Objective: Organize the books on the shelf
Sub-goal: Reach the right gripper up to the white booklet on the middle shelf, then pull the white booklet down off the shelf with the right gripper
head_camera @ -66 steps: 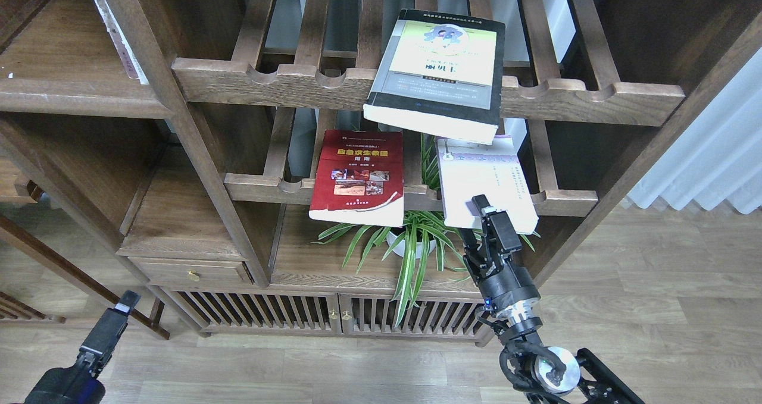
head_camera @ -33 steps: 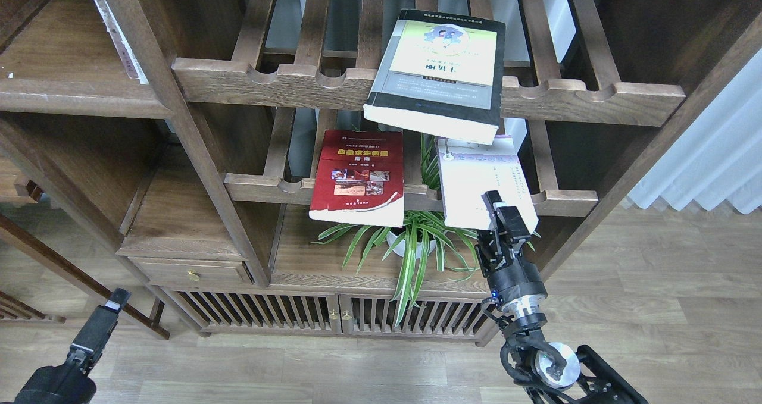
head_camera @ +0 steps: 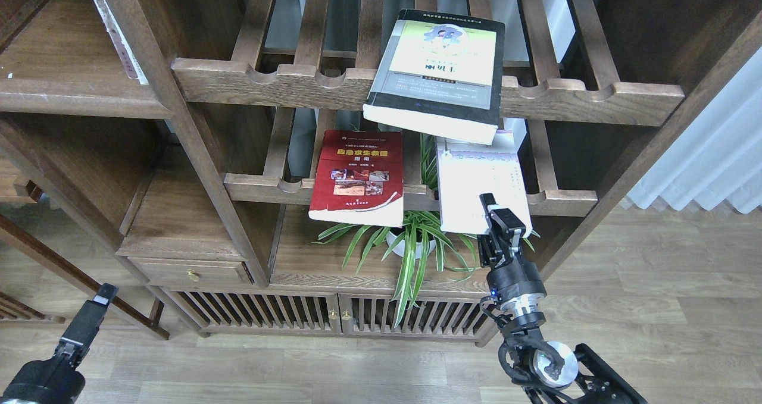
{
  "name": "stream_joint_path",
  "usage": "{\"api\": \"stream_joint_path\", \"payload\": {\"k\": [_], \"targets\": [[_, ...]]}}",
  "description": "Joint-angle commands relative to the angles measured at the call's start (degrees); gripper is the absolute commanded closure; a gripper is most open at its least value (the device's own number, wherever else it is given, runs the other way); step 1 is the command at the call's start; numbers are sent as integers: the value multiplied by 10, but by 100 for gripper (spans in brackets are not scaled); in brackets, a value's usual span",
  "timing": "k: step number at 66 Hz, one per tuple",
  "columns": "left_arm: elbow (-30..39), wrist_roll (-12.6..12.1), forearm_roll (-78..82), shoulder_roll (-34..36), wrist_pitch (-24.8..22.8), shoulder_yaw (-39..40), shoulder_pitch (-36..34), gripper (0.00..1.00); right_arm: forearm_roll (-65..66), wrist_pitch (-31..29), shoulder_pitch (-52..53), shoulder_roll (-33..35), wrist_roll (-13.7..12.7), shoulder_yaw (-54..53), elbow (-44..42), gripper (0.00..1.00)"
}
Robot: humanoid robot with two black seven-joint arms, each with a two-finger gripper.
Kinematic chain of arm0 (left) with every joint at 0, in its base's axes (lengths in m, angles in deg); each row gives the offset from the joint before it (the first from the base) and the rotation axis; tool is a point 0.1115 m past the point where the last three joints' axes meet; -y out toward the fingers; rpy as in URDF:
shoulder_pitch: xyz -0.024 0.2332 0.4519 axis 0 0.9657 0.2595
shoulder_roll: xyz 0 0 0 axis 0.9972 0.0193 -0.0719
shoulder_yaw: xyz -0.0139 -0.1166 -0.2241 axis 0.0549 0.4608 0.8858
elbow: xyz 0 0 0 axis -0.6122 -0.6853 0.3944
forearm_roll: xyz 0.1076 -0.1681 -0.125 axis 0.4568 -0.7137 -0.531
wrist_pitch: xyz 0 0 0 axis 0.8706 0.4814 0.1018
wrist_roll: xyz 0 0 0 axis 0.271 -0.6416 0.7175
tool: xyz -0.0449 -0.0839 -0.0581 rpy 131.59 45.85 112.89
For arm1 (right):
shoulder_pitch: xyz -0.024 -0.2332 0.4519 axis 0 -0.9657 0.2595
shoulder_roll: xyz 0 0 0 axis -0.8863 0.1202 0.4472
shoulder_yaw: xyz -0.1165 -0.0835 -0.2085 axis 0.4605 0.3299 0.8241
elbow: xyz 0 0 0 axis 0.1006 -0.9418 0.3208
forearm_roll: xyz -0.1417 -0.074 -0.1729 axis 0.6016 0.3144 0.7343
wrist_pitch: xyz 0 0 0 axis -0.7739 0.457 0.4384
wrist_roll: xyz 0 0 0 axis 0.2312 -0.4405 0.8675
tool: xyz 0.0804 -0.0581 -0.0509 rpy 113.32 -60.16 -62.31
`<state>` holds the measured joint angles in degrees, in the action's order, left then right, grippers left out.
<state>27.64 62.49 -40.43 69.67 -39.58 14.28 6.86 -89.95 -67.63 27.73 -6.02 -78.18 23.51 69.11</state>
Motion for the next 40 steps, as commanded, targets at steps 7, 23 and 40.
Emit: {"api": "stream_joint_path", "payload": {"k": [7, 23, 40], "targets": [[-19, -8, 1, 2, 0, -1, 7, 0, 8, 0, -50, 0, -5, 19, 38, 95], [-56, -6, 1, 1, 0, -2, 3, 0, 38, 0, -107, 0, -15, 49, 49, 95], [-56, -6, 1, -3, 0, -22, 7, 0, 61, 0, -141, 0, -26, 73, 49, 95]]}}
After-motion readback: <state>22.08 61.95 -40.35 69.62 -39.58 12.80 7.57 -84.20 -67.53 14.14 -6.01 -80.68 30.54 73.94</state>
